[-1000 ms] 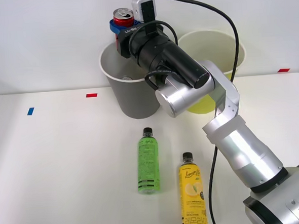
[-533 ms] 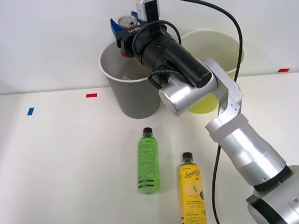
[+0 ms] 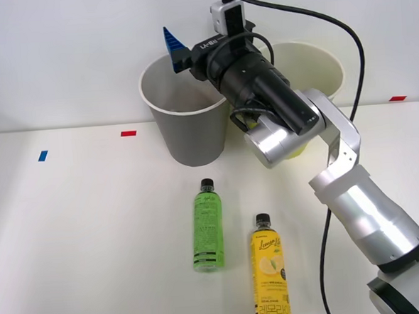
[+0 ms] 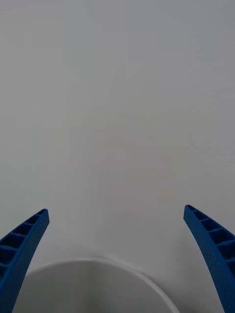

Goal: Put cans in the gray bin, plastic bottles in the light green bin

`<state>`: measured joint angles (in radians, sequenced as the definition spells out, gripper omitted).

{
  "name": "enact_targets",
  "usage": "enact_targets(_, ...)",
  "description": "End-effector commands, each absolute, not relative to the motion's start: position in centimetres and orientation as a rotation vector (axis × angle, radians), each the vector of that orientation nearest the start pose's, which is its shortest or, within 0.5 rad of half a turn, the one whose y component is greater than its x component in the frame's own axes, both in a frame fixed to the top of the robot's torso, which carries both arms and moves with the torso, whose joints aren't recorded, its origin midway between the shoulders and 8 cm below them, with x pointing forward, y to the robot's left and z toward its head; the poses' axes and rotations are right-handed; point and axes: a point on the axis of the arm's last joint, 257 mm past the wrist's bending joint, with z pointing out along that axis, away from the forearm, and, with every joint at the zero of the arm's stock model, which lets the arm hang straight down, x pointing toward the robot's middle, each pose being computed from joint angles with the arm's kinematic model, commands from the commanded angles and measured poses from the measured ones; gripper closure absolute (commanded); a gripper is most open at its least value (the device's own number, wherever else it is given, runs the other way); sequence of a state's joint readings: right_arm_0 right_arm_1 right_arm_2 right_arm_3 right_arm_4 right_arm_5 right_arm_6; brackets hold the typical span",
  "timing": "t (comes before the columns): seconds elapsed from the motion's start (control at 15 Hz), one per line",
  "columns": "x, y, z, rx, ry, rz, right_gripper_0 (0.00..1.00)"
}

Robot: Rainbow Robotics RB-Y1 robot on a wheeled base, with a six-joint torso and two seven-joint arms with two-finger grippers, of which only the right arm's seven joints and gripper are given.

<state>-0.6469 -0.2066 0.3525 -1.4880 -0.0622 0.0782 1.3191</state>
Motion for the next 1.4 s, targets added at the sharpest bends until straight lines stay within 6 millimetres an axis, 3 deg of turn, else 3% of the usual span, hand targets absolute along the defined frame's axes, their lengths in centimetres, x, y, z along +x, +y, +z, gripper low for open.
enact_targets(0.07, 57.5, -2.7, 1.3, -0.440, 1.157, 0.300, 0.07)
enact_targets(0.2, 55.0, -5.8, -0.4, -0.428, 1.162, 0.252, 0.07)
enact_targets(0.33, 52.5, -7.3, -1.4, -0.420, 1.170, 0.255, 0.07)
enact_targets(0.6, 45.9, -12.5, -4.7, -0.371, 1.235, 0.250, 0.07)
enact_targets(1.2, 35.5, -24.6, -13.3, -0.161, 1.347, 0.176, 0.07)
enact_targets(1.4, 32.8, -26.5, -14.8, -0.061, 1.372, 0.170, 0.07)
